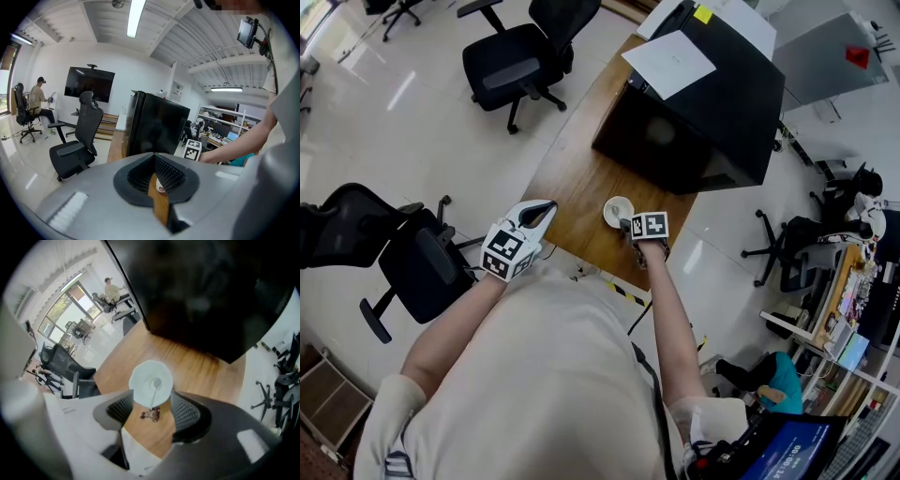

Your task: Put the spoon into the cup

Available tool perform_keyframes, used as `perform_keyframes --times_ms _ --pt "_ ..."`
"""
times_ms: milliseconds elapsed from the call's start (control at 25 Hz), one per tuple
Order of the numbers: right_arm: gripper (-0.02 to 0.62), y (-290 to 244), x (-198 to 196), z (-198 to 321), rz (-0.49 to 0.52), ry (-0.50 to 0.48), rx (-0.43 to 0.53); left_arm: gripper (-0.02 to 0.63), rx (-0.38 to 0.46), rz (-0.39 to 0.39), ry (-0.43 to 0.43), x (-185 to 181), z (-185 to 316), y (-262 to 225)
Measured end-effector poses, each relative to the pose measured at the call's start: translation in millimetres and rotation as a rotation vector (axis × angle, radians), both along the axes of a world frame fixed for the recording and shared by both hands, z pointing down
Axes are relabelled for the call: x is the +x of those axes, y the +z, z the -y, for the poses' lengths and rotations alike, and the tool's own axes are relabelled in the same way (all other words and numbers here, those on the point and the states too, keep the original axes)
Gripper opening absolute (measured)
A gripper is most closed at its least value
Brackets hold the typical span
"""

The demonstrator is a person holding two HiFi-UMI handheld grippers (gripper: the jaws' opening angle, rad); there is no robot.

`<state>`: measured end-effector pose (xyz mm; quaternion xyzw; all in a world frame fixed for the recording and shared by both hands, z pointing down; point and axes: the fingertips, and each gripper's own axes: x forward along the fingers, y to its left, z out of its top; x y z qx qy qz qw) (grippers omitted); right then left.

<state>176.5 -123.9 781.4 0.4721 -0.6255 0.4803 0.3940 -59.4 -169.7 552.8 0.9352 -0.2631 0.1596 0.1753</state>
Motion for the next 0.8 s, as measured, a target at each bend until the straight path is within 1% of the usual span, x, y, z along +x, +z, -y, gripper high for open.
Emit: perform_keyframes --times_ms 120,200,280,440,640,800 --pt "0.244 -31 10 10 -0.011 0.080 0.181 0.005 -0.001 -0.009 0.019 5 1 -2" --pt "0.242 -49 11 10 -0.005 0.138 0.265 0.005 0.003 -0.014 0.036 6 2 -3" --pt "0.242 -64 9 9 0.007 0.173 0.344 0.005 0.009 -0.017 0.056 7 3 -4" --pt "0.242 -103 12 7 0.012 0.214 0.501 0.005 0.027 -0.040 0.081 16 9 -12" --pt "0.216 -150 10 -1 0.019 0.267 0.676 0.005 0.091 -0.087 0.123 23 16 -32" --pt "0.196 -180 12 -11 0.010 0.278 0.798 0.005 0.079 -0.116 0.158 32 20 -39"
